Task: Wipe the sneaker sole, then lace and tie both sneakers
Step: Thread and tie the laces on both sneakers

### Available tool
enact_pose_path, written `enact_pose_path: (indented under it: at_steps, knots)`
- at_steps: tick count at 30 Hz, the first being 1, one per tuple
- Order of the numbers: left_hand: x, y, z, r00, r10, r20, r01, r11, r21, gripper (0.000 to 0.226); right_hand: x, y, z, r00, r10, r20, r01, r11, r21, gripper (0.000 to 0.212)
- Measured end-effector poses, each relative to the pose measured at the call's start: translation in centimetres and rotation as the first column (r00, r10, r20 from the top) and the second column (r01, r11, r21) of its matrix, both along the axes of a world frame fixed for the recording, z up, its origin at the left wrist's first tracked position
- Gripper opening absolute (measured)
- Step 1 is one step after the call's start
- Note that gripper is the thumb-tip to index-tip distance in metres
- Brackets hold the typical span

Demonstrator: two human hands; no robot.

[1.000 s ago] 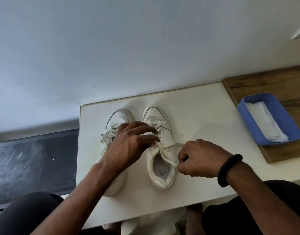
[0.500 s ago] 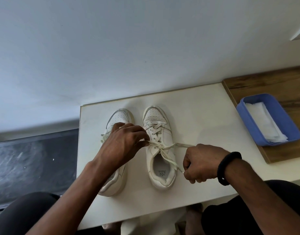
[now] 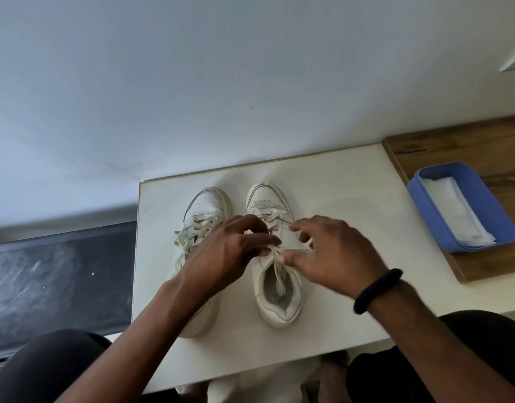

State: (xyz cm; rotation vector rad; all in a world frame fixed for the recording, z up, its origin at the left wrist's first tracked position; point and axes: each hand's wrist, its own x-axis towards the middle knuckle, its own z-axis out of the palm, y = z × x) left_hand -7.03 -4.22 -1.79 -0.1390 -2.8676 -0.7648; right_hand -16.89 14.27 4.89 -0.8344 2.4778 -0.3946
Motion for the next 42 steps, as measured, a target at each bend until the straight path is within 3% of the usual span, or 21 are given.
enact_pose_path:
  at_steps: [2, 5, 8, 11, 13, 18, 21, 26, 29, 32, 34, 37, 39, 42]
  knots:
    - [0.0, 0.1, 0.1, 0.999, 0.025, -0.026, -0.025, 0.999, -0.033, 0.02, 1.9, -1.0, -0.4, 0.99, 0.088, -0.107, -0.081, 0.994, 0.067, 0.057]
    - [0.1, 0.3, 0.7, 0.997, 0.053, -0.053, -0.057, 0.994, -0.093, 0.014, 3.4, -1.8, -0.9, 0.956, 0.148, -0.253, -0.129, 0.988, 0.089, 0.03]
    - [0.3, 0.3, 1.1, 0.996, 0.067, -0.054, -0.074, 0.988, -0.135, 0.011, 2.8, -1.7, -0.5, 0.956, 0.11, -0.273, -0.09, 0.992, 0.083, 0.013]
    - [0.3, 0.1, 1.0, 0.996, 0.087, -0.033, -0.09, 0.988, -0.123, 0.007, 1.9, -1.3, -0.3, 0.954, 0.115, -0.276, -0.095, 0.992, 0.085, 0.015]
    - [0.2, -0.1, 0.6, 0.995, 0.097, -0.023, -0.099, 0.989, -0.106, 0.009, 1.1, -0.9, -0.6, 0.976, 0.072, -0.205, -0.065, 0.997, 0.039, 0.017]
    - [0.1, 0.6, 0.3, 0.998, 0.053, -0.014, -0.053, 0.998, 0.036, 0.026, -2.2, 1.0, -0.4, 0.976, 0.023, 0.218, -0.016, 0.999, -0.033, 0.018]
    - [-0.1, 1.4, -0.1, 1.0, -0.012, 0.027, 0.01, 0.997, 0.073, 0.031, -3.8, 2.3, 0.2, 0.945, 0.05, 0.323, -0.058, 0.998, 0.017, 0.02]
    - [0.1, 1.2, -0.2, 0.999, 0.036, 0.024, -0.04, 0.982, 0.184, 0.023, -6.2, 5.0, 0.7, 0.864, 0.078, 0.497, -0.121, 0.991, 0.054, 0.012]
    - [0.1, 1.0, -0.2, 0.997, 0.032, 0.066, -0.045, 0.976, 0.211, 0.028, -8.0, 6.8, 1.2, 0.851, 0.045, 0.524, -0.032, 0.999, -0.033, 0.011]
    - [0.2, 1.0, 0.2, 0.986, 0.081, 0.148, -0.126, 0.937, 0.327, 0.035, -9.5, 8.6, 1.3, 0.848, -0.081, 0.523, 0.162, 0.98, -0.111, 0.012]
    - [0.1, 1.3, 0.6, 0.971, 0.131, 0.202, -0.206, 0.886, 0.416, 0.039, -10.1, 9.1, 1.0, 0.809, -0.187, 0.558, 0.341, 0.922, -0.185, 0.015]
    - [0.1, 1.6, 0.3, 0.978, 0.129, 0.164, -0.183, 0.91, 0.372, 0.025, -10.4, 9.0, 1.0, 0.678, -0.231, 0.698, 0.551, 0.788, -0.275, 0.018]
    - [0.2, 1.7, 0.1, 0.979, 0.129, 0.161, -0.179, 0.918, 0.354, 0.021, -10.5, 8.8, 1.3, 0.589, -0.206, 0.781, 0.631, 0.721, -0.285, 0.023]
    - [0.0, 2.2, 0.3, 0.948, 0.192, 0.255, -0.296, 0.827, 0.478, 0.034, -10.5, 8.8, 1.3, 0.558, -0.245, 0.793, 0.681, 0.681, -0.269, 0.017]
